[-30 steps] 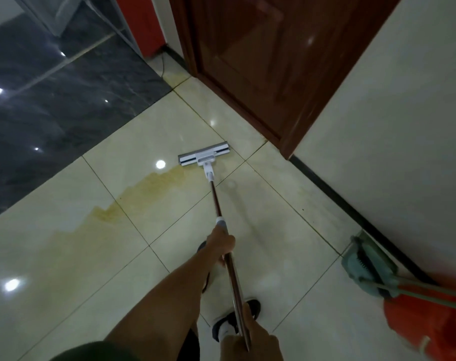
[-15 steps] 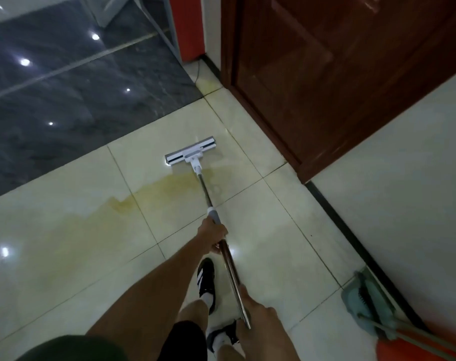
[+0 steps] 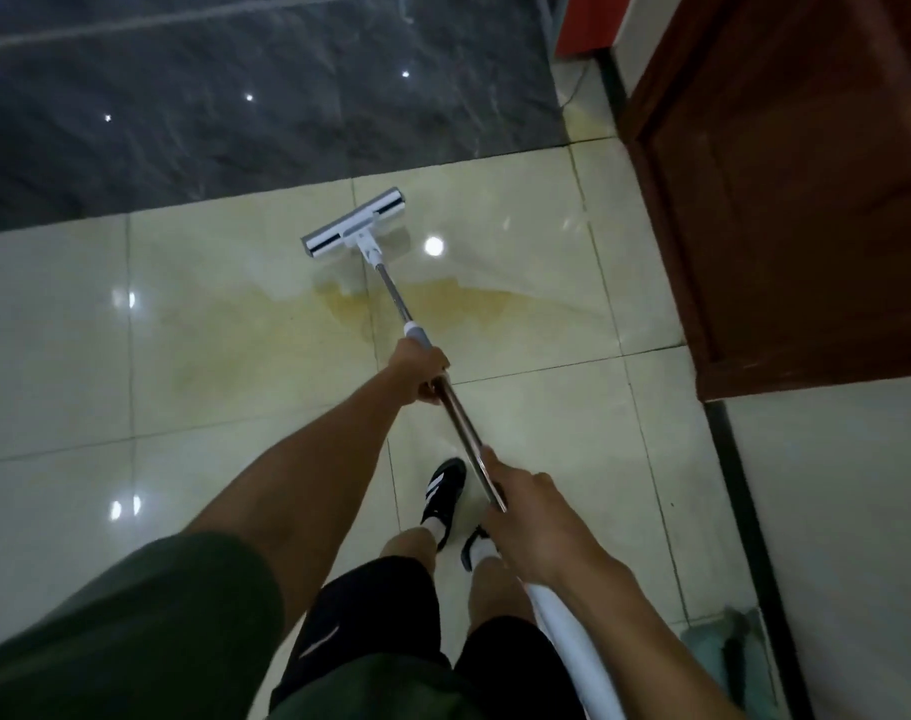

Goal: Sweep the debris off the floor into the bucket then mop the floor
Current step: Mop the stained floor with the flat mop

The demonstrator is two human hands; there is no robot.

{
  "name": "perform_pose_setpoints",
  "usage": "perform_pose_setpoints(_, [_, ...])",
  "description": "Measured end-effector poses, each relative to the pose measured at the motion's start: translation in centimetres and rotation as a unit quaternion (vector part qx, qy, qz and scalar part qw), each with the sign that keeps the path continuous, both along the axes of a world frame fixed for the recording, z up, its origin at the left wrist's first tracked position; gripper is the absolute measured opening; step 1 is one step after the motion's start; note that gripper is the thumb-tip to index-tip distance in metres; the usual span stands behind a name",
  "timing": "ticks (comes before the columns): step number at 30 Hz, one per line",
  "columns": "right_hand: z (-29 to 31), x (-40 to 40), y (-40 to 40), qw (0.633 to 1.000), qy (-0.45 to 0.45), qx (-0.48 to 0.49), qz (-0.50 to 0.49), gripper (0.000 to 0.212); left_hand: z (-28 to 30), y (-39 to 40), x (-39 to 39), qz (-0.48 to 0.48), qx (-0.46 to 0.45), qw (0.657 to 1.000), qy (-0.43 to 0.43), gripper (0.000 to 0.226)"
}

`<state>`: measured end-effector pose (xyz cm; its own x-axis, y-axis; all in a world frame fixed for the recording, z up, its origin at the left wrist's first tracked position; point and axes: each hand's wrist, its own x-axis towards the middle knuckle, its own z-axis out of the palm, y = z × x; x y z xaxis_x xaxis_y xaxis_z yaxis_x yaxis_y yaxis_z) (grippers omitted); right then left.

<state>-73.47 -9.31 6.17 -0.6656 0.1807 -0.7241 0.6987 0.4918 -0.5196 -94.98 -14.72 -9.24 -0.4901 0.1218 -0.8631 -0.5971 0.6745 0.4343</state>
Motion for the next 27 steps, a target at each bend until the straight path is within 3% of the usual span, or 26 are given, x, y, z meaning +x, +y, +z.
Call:
perform_pose_setpoints(15, [-1.1, -7.9, -3.2, 0.966, 0.059, -0.018, 0.252, 0.066, 0.8, -13.7, -3.8, 0.271, -0.021, 0.961, 0.053, 0.014])
perform_pose_setpoints(27, [-3.9, -25.9, -13.8, 0.899, 0.096, 0.009, 0.428, 0.065, -1.4, -29.3, -15.4, 0.444, -0.001, 0.894, 0.057, 0.022])
